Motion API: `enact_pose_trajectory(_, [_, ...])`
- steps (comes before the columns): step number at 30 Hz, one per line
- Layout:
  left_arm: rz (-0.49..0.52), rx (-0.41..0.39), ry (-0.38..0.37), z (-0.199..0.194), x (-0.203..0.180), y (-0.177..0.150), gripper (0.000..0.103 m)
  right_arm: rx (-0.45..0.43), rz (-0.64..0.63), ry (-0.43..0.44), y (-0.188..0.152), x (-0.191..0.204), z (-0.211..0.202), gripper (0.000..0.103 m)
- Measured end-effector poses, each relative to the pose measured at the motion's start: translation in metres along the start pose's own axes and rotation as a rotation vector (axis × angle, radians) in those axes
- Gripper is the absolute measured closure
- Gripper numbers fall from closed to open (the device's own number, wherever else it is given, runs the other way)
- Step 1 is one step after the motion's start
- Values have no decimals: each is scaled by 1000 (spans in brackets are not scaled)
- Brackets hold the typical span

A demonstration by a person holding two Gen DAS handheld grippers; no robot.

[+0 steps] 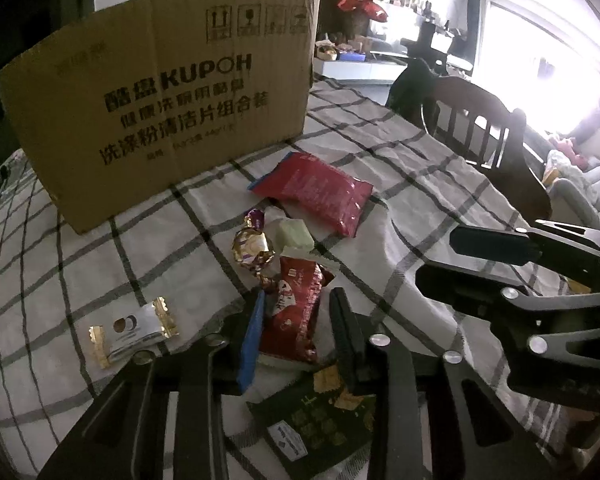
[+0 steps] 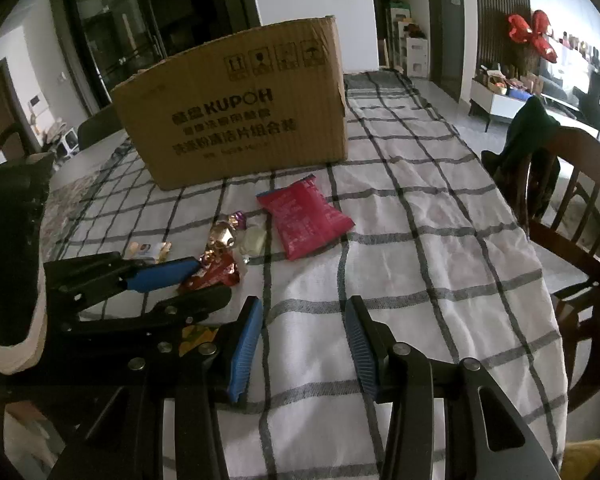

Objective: Organize snacks
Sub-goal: 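Grasp the red snack bar with left tool while right tool reaches the green cracker pack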

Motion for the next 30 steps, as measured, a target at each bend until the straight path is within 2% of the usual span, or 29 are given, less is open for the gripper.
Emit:
enact_pose_trajectory(4, [-13, -5, -3, -4, -1, 0, 81, 1, -5, 6, 0, 2, 0, 59])
enact_pose_trajectory(10, [-54, -22, 44, -28, 1, -1, 81, 1, -25, 36, -1, 8, -5, 59])
enact_pose_trajectory(15, [-119, -49, 141, -57, 7, -9, 81, 42, -74, 102, -6, 20, -8, 59])
enact_pose_trajectory(20, [-216, -59, 222, -83, 10, -27, 81, 110, -192, 182, -13, 40, -10, 59])
enact_pose_trajectory(27, [-365, -19, 231, -94, 7, -58, 81, 237, -456, 248, -23, 70, -9, 58])
enact_pose_trajectory(30, [-439, -11, 231, -99, 6, -68, 81, 301, -592, 274, -29, 84, -7, 49])
Point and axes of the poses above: each gripper's, at about its wrist camera, not at the fingertips, and z roughly the way its jaws point, x to its left, y to its top, the point moved 8 cm from there along z, roughly the way its jaws point, and after that the axes turned 2 degrees about z, right-handed, at the moved point
